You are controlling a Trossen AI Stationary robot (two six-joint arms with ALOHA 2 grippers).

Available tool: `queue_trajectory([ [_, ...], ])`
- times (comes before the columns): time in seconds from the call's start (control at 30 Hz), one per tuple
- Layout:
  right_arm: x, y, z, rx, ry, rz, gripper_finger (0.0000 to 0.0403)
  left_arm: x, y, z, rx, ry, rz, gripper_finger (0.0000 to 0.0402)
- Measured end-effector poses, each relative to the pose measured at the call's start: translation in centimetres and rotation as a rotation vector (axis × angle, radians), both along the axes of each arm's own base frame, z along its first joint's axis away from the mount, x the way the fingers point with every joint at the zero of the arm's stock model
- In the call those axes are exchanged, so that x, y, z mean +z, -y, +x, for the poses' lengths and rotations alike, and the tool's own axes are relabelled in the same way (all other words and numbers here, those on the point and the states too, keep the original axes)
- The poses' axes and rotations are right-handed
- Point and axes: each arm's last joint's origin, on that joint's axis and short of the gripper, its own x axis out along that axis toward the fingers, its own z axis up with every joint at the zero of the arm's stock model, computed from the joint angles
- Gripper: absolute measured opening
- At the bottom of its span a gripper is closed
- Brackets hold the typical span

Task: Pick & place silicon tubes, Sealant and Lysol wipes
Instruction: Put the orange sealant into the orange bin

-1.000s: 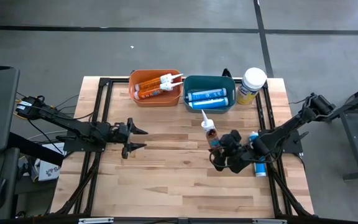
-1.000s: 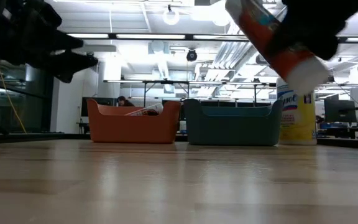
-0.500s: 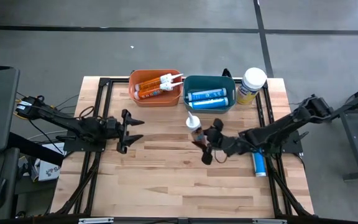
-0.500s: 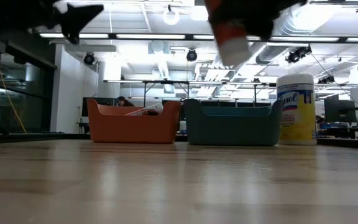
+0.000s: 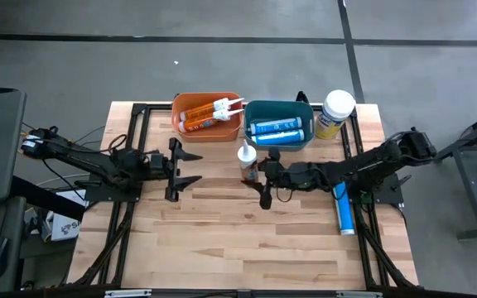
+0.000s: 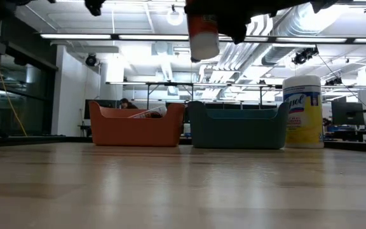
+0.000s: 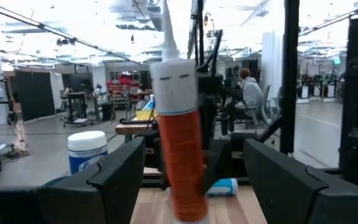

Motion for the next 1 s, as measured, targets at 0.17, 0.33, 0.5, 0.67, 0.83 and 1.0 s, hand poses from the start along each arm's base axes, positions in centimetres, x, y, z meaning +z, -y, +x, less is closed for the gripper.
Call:
queue_trajectory([
  [0.17,0.9,0.1,0.3,0.021,0.019,-0.027,0.0202,0.1,-1.9,2.0,0.008,-0.033,-0.040,0.0264],
  [0.33,1.3,0.1,0.6,0.034,-0.013,-0.046,0.0202,0.2,-3.7,4.7,0.005,-0.077,-0.085,0.0264],
  [0.5,0.6,0.6,0.9,0.009,-0.066,-0.049,0.0202,0.4,-4.3,7.6,-0.002,-0.121,-0.090,0.0269],
  [0.67,0.5,0.5,0.9,0.004,-0.074,-0.050,0.0201,0.8,-4.3,9.3,-0.002,-0.129,-0.073,0.0297],
  [0.83,0.4,0.6,0.8,0.004,-0.089,-0.059,0.0200,0.8,-4.3,9.9,-0.006,-0.136,-0.076,0.0330],
  [1.0,0.1,0.8,0.8,-0.008,-0.121,-0.072,0.0198,0.7,-4.1,9.9,-0.091,-0.139,-0.066,0.0343],
])
